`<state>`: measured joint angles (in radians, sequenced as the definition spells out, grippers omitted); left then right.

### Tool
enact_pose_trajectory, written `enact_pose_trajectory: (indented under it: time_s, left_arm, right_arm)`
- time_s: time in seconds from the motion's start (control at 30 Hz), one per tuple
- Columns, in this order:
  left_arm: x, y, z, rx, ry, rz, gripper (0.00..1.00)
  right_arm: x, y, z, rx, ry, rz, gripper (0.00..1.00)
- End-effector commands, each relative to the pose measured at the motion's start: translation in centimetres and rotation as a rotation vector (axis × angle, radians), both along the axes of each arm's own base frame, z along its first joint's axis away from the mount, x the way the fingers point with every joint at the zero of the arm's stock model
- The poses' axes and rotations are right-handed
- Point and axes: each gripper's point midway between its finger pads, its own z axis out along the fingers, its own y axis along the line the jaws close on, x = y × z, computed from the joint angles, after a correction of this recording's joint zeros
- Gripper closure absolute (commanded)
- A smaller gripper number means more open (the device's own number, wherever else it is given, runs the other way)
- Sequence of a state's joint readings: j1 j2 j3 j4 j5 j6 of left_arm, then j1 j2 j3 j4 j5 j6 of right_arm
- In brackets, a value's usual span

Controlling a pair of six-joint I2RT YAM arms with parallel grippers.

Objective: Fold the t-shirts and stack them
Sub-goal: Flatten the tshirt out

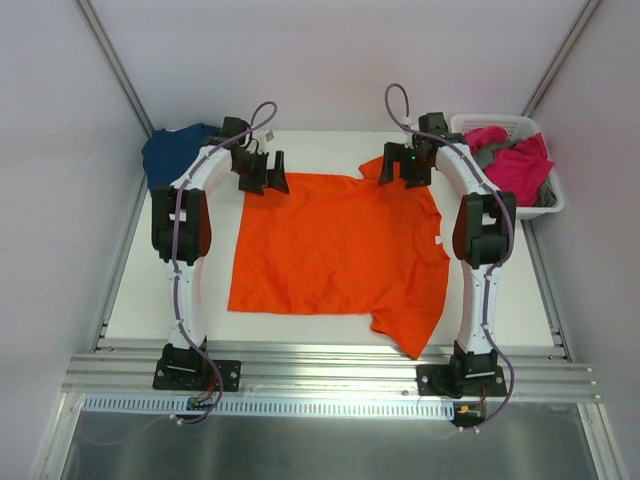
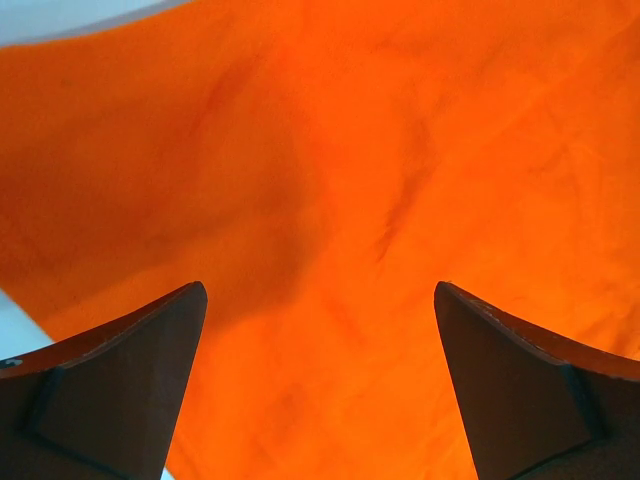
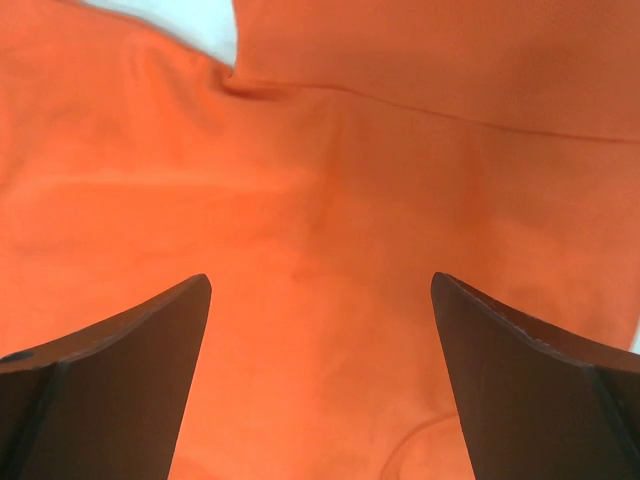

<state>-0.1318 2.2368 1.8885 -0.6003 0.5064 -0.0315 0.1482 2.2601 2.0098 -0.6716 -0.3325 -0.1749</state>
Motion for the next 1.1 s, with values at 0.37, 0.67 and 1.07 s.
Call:
enact_pose_trajectory:
  time_s: [0.37,0.67,1.07]
  left_arm:
    - [1.9,-1.8,-0.4,-0.074,0.031,0.016,0.01]
    - [4.1,-1.7,-0.6,-0.111,0.03,0.073,0.01]
    - [5.5,1.0,0.1,-0.122,0.021,0.165,0.01]
  right_arm:
    - [4.7,-0.4,0.8,0.096,-0.059,-0.116,0.03]
    - [7.5,-1.6,-0.9,0.085,-0.092,-0.168,0.03]
    - [9.8,-1.8,-3.3,0.103,-0.097,-0.232,0.03]
